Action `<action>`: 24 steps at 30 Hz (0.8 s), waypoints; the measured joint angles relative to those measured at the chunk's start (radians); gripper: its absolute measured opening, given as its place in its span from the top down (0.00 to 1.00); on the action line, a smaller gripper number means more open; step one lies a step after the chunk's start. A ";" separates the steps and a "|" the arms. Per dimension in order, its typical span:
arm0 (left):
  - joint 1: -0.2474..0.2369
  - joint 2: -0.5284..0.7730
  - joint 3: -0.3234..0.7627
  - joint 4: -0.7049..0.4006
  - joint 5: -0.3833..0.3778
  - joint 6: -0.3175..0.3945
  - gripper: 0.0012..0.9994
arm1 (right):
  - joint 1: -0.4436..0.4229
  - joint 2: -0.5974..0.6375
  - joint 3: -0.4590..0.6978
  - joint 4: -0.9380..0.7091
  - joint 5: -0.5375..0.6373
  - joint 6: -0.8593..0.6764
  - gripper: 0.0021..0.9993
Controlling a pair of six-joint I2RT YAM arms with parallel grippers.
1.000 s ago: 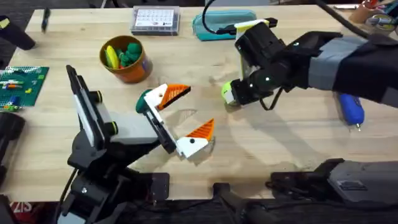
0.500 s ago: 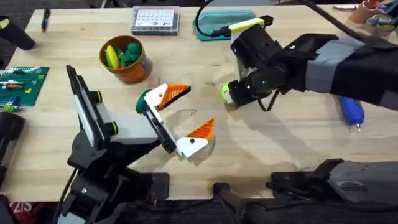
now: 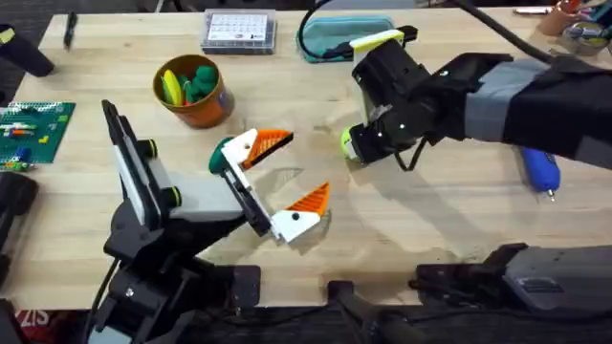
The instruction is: Pick up the gripper from the table and insert it into the empty holder that is missing its gripper. Then pick up a screw, insert it into the mounting hole, and use the screwdriver to tighten it. Finally, clean up the table by picking up the vegetable and placing it into the bucket.
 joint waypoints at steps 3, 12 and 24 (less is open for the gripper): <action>0.000 0.000 0.000 0.000 0.000 0.000 0.01 | 0.000 0.000 0.000 0.005 -0.001 -0.001 0.99; 0.000 0.000 0.000 0.000 0.000 0.000 0.01 | 0.001 0.000 0.041 -0.075 0.001 -0.002 0.99; 0.000 0.000 0.000 0.000 0.000 0.000 0.01 | 0.001 -0.020 0.366 -0.331 0.019 -0.070 1.00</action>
